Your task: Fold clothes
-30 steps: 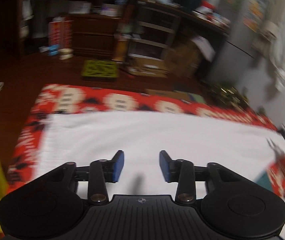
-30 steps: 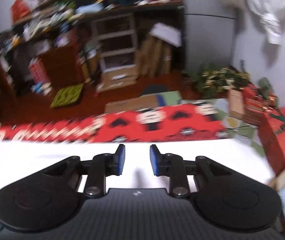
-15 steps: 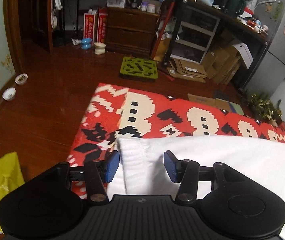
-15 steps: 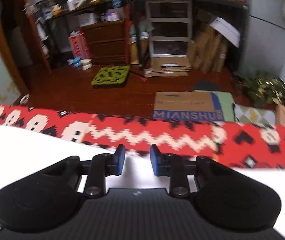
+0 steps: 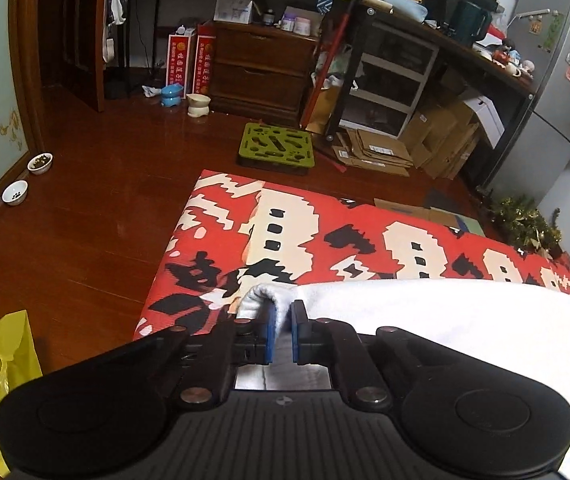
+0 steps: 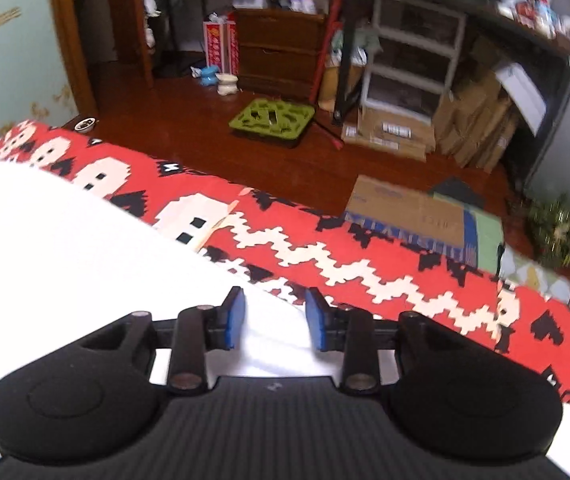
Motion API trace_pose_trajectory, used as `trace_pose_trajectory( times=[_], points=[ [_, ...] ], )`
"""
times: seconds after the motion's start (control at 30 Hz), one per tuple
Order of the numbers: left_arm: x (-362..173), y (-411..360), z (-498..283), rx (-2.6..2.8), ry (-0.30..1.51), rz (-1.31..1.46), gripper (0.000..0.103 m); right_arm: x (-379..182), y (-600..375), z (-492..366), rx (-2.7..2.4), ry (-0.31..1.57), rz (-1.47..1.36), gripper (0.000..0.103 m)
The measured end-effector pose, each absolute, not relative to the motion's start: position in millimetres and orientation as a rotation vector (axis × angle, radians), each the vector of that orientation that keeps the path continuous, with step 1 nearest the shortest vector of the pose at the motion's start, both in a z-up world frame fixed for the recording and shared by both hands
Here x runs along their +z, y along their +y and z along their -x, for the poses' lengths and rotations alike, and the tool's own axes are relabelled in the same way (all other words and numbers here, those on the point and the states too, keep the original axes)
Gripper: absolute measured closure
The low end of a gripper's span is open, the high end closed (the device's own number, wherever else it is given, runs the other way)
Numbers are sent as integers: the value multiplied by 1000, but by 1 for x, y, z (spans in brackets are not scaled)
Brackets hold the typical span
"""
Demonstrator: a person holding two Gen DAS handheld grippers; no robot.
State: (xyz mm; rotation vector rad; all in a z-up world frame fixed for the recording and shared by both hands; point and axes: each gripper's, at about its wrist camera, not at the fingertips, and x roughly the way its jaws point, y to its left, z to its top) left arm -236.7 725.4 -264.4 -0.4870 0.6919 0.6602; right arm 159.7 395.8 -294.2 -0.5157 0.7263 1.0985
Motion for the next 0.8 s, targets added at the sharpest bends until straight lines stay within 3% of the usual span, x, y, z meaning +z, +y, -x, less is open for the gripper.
trace_pose_trajectory(
  times=[0.07, 0.1, 0.13, 0.27, 0.4, 0.53, 0.63, 0.77, 0.8],
  points=[
    [-263, 725, 236, 669, 691, 477, 97, -297, 395, -159, 1104, 716, 524, 72],
    [-262, 725, 234, 672, 693, 468, 98, -297, 395, -158, 1105, 707, 534, 93],
    [-262, 724, 232, 676, 695, 458, 98, -297, 397, -156, 1099, 692, 555, 102],
    [-262, 725, 227, 701, 707, 426, 99, -301, 408, -160, 1061, 665, 598, 103],
    [-260, 725, 229, 706, 702, 431, 99, -304, 414, -167, 1041, 667, 581, 103],
    [-252, 722, 235, 690, 670, 417, 92, -292, 404, -168, 1079, 657, 484, 101],
    [-248, 712, 237, 690, 677, 367, 65, -287, 395, -160, 1108, 660, 474, 99],
    [-237, 699, 245, 689, 676, 358, 56, -284, 378, -146, 1108, 690, 439, 70],
    [-233, 694, 247, 688, 677, 354, 53, -281, 372, -142, 1103, 695, 427, 68]
  ],
)
